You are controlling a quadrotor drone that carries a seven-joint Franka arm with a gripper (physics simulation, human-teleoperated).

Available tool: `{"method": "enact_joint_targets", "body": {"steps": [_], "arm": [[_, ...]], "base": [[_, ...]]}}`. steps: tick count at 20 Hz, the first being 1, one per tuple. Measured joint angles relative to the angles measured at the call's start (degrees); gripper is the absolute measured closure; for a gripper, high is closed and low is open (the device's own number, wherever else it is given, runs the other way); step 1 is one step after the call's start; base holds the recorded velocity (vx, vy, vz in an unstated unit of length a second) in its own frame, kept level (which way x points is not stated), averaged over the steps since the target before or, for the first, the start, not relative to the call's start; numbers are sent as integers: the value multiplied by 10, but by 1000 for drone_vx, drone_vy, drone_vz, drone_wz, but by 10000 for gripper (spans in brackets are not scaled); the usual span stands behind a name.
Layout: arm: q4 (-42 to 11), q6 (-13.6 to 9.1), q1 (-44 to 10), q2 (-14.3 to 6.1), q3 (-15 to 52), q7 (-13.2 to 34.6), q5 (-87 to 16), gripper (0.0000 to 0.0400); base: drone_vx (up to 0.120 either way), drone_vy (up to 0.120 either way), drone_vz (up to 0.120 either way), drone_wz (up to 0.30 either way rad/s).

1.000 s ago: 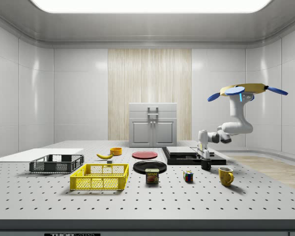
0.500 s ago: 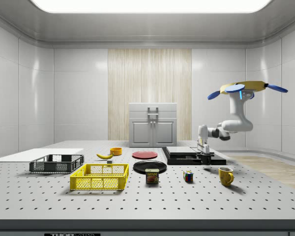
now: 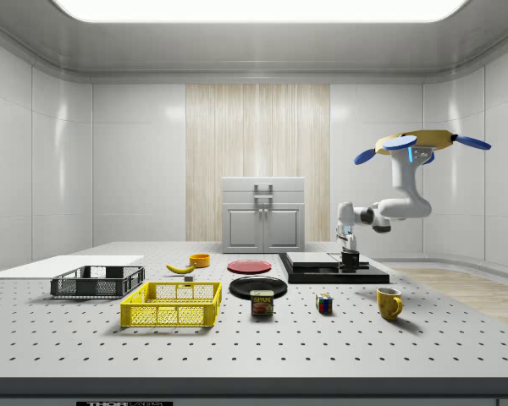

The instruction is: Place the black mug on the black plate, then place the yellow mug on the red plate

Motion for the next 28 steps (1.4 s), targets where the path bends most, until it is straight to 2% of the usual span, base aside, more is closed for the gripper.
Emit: {"method": "enact_joint_targets", "body": {"steps": [5,20,25,28], "arm": [[0,8,-2,-10,6,2,8,290],[1,33,-7,-37,11,7,22,290],[1,40,-8,-45,12,8,25,290],[1,44,-9,-50,12,8,27,290]], "base": [[120,0,48,0],[120,0,0,0],[120,-104,0,0],[120,-13,0,0]]}}
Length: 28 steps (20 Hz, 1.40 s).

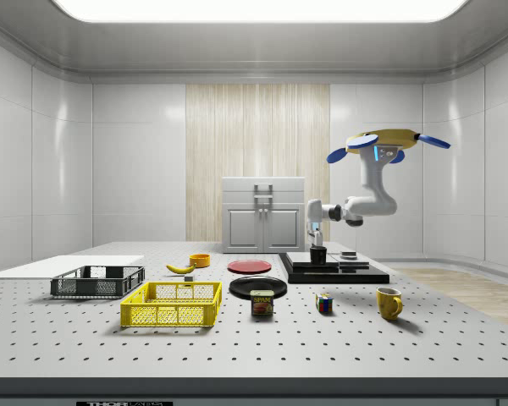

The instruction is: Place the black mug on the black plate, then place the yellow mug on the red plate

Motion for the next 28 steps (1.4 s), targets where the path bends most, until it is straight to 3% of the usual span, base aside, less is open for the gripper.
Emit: {"method": "enact_joint_targets", "body": {"steps": [18,28], "arm": [[1,22,-4,-23,2,3,9,290],[1,31,-5,-34,3,4,14,290]], "base": [[120,-9,-2,0],[120,0,-120,0]]}}
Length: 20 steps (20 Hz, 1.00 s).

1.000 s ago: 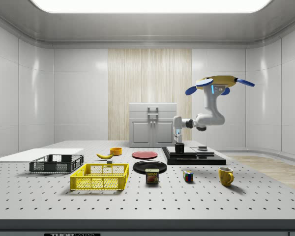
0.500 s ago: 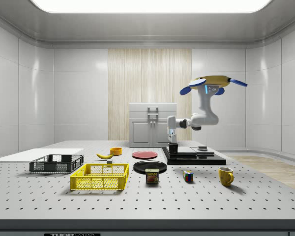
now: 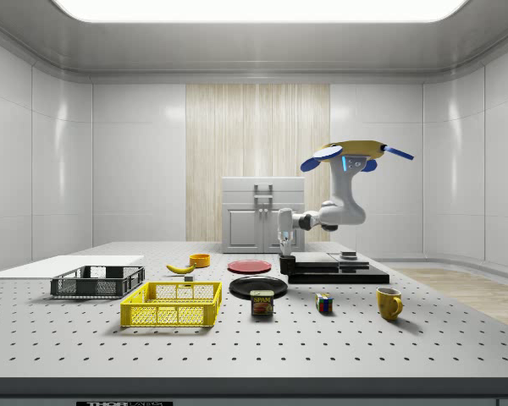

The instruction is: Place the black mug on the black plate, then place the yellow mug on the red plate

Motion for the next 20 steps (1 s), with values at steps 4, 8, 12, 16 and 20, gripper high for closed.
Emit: {"method": "enact_joint_targets", "body": {"steps": [4,8,12,16,20], "arm": [[0,3,-1,-4,0,0,1,290],[0,6,-1,-7,1,1,3,290],[0,9,-1,-10,1,1,4,290],[0,12,-2,-13,1,1,5,290],[0,14,-2,-15,1,2,6,290]], "base": [[120,0,-10,0],[120,0,0,0],[120,0,0,0],[120,0,0,0],[120,0,0,0]]}}
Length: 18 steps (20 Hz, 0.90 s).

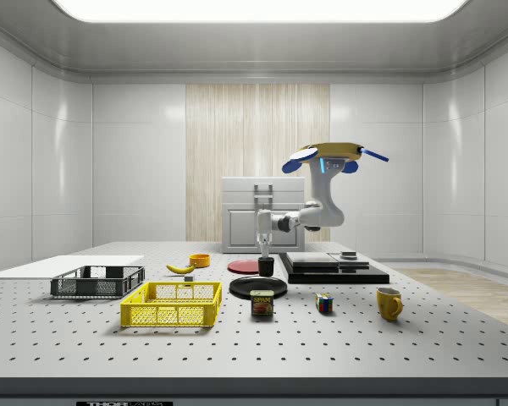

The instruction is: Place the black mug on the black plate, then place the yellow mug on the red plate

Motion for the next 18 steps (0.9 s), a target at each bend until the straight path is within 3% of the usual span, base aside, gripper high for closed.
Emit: {"method": "enact_joint_targets", "body": {"steps": [17,18], "arm": [[24,45,-18,-4,-110,2,-101,290],[26,46,-19,-4,-115,2,-107,226]], "base": [[7,0,0,0],[0,0,0,0]]}}
